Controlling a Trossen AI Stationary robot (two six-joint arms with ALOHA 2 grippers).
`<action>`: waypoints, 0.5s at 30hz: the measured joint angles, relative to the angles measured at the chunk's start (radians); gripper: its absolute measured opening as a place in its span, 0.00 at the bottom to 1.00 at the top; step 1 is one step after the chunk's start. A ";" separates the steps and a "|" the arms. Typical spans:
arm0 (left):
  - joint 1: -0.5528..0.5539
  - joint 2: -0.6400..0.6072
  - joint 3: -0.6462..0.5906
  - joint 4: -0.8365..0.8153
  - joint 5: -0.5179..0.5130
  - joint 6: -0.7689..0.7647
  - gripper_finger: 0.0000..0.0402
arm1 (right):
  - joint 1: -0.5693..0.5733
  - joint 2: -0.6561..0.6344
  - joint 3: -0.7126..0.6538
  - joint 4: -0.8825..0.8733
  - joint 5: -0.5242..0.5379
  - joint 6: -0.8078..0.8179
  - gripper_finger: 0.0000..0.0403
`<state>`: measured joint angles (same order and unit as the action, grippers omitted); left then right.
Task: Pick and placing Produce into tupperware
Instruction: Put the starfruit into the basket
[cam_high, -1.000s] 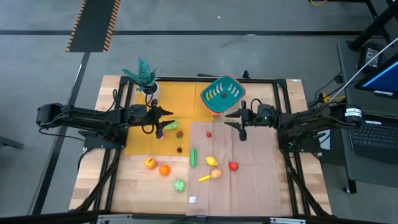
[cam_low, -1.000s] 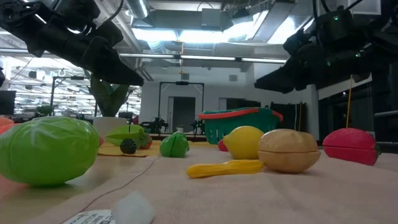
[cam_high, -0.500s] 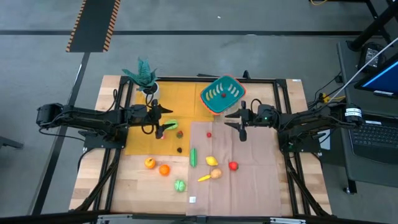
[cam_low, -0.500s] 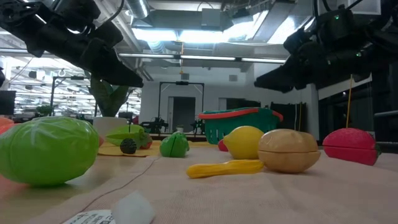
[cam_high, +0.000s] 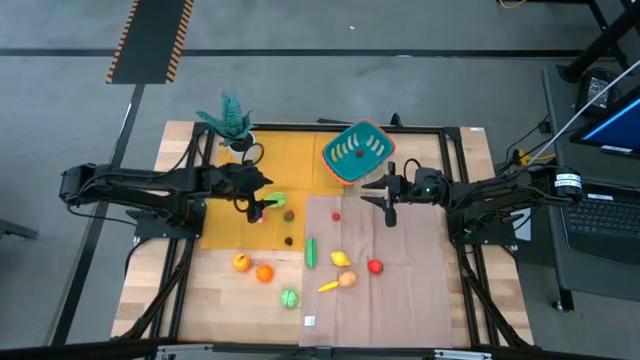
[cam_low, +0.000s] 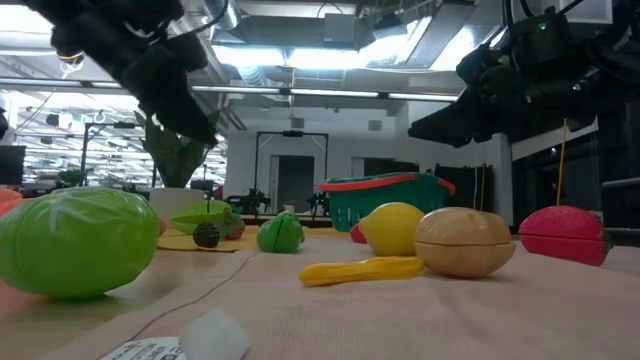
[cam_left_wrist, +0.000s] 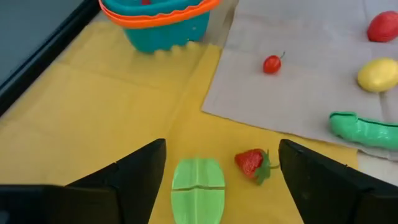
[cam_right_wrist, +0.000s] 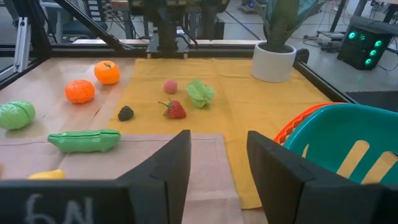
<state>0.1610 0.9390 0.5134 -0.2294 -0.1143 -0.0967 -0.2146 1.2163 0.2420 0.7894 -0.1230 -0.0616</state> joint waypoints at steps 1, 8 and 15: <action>-0.001 0.014 0.021 -0.019 0.000 0.004 0.75 | 0.000 0.000 0.000 0.000 0.000 0.000 0.39; -0.001 0.153 0.110 -0.158 -0.001 0.024 0.75 | 0.000 0.000 0.000 -0.001 0.000 0.000 0.39; -0.001 0.217 0.123 -0.205 -0.001 0.021 0.75 | 0.000 0.000 0.000 -0.001 0.000 0.006 0.39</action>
<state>0.1604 1.1557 0.6365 -0.4339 -0.1150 -0.0757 -0.2146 1.2165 0.2420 0.7883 -0.1234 -0.0559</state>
